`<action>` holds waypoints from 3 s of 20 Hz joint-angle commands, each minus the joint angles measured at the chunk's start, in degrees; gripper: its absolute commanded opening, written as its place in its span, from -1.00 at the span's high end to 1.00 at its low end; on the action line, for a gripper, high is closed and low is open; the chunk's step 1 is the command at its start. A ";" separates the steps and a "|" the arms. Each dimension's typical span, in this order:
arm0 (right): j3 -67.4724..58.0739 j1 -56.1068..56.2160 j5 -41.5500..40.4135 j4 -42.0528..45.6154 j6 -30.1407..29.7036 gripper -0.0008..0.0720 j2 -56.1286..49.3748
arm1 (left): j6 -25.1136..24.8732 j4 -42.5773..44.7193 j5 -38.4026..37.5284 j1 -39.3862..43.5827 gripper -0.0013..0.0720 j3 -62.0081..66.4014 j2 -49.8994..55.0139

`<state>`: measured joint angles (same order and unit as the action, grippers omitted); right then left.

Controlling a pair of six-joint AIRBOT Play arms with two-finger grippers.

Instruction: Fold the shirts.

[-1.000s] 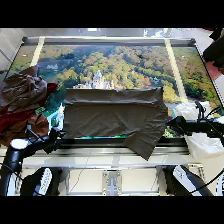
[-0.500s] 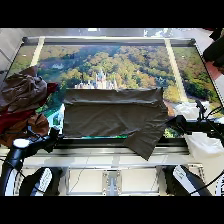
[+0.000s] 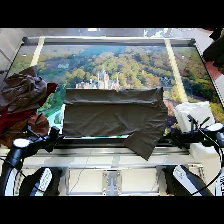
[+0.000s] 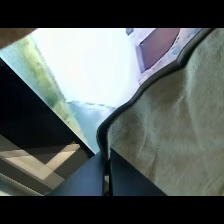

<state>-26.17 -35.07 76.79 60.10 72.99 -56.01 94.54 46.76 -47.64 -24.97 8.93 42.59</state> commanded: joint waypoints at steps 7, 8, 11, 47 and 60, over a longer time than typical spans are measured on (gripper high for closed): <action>2.40 0.13 -3.85 -4.74 -0.17 -0.08 -10.56 | -1.01 -0.98 -1.03 0.02 0.93 0.02 -0.02; 3.23 0.13 -4.46 -5.05 -0.66 -0.08 -11.08 | -1.01 -1.01 -1.03 0.02 0.93 0.02 -0.02; 5.88 0.11 -6.38 -7.89 -3.72 -0.08 -11.26 | -0.98 -1.01 -1.03 0.02 0.93 0.02 -0.02; -42.53 25.83 -17.40 -4.81 -1.77 0.94 -24.98 | -4.31 46.82 -0.09 25.79 0.94 61.86 37.81; -49.13 25.83 -29.88 -5.01 -1.88 0.93 -41.11 | -0.61 58.01 4.37 30.47 0.91 71.19 57.92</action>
<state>-74.87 -9.26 48.42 55.07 71.09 -95.81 93.12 103.20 -43.59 5.26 79.61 99.15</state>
